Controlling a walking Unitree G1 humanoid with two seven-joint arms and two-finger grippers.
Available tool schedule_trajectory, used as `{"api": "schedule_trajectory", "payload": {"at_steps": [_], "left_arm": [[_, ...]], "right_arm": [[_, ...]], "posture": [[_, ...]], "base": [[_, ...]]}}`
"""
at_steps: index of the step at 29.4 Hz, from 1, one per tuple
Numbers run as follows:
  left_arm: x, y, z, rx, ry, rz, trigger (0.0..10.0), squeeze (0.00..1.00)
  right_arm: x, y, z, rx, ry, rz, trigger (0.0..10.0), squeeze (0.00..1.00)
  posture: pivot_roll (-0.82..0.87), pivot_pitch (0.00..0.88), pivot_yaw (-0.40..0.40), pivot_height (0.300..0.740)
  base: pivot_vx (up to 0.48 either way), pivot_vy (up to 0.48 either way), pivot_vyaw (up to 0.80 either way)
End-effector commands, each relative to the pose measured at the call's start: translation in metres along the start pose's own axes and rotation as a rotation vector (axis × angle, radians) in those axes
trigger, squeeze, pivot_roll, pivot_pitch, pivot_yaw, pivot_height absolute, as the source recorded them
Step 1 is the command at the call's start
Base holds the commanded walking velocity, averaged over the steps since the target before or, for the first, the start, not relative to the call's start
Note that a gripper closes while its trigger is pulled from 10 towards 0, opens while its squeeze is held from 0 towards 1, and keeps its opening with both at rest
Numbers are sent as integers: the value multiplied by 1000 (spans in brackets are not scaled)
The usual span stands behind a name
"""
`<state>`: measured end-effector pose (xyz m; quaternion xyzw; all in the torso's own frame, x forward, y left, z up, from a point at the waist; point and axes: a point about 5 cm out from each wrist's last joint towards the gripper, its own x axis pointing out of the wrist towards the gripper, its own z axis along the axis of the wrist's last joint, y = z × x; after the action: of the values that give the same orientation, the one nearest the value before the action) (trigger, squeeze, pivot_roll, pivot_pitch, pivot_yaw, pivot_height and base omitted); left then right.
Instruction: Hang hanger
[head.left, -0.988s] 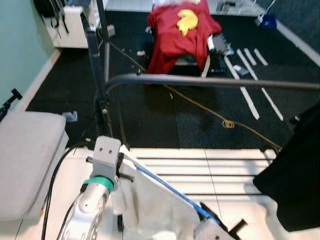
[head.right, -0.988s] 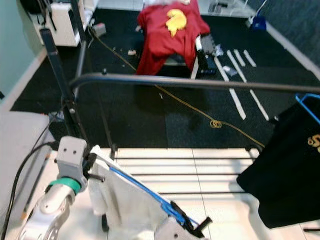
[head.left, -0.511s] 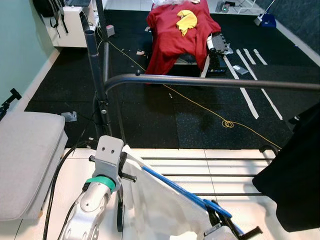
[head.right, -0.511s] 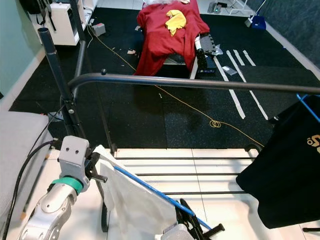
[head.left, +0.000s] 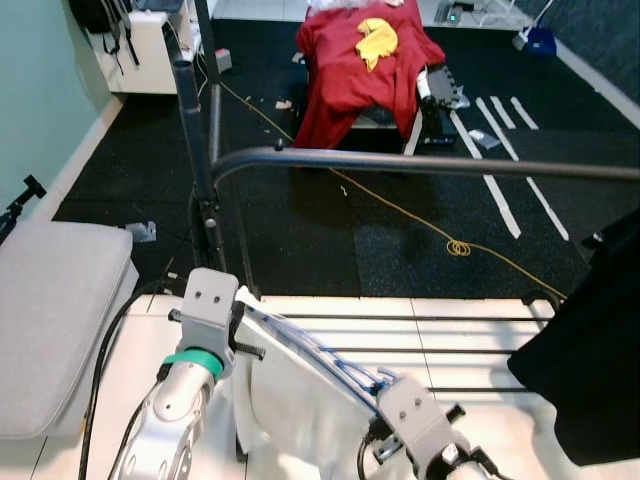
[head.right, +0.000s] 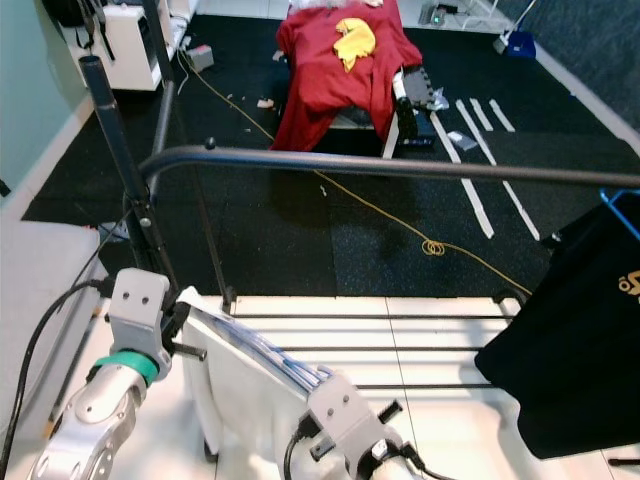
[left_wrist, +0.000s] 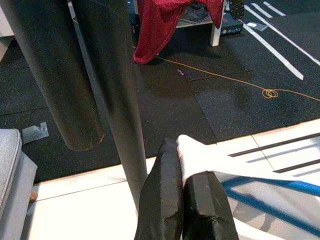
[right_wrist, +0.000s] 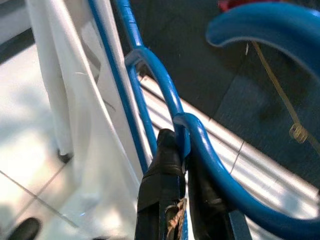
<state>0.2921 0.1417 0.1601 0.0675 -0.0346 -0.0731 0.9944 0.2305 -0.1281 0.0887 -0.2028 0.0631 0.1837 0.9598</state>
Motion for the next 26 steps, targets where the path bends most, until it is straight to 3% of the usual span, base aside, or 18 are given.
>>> {"api": "schedule_trajectory", "payload": {"at_steps": [1,3,7,9,11,15,17,20,26], "left_arm": [[-3,8,3,9,-18,48,10000,0],[-4,9,3,8,-17,52,10000,0],[-6,9,2,7,-11,56,10000,0],[-6,9,2,7,-11,56,10000,0],[-5,9,1,6,-7,54,10000,0],[-4,8,1,5,-6,52,10000,0],[-1,7,1,3,-7,43,10000,0],[0,5,1,1,-7,34,10000,0],[1,3,2,-2,-9,25,10000,0]], "right_arm": [[-6,-7,-20,40,93,-66,10000,0],[-7,-10,-16,47,67,-120,10000,0],[-24,-12,-3,-75,-50,-192,10000,0],[-24,-12,-3,-75,-50,-192,10000,0],[-44,-5,-6,-146,-60,-170,10000,0],[-51,-2,-8,-168,-54,-157,10000,0],[-71,2,-19,-194,2,-139,10000,0],[-78,2,-20,-240,-7,-140,10000,0],[-73,-7,-3,-284,-108,-198,10000,0]], "posture": [[-220,212,41,740],[-219,213,38,740],[-225,218,36,740],[-225,218,36,740],[-235,220,37,740],[-237,220,38,740],[-254,224,43,740],[-262,223,48,740],[-267,224,55,740]], "base": [[0,0,0],[0,0,0],[0,0,0],[0,0,0],[0,0,0],[0,0,0],[0,0,0],[0,0,0],[0,0,0]]}}
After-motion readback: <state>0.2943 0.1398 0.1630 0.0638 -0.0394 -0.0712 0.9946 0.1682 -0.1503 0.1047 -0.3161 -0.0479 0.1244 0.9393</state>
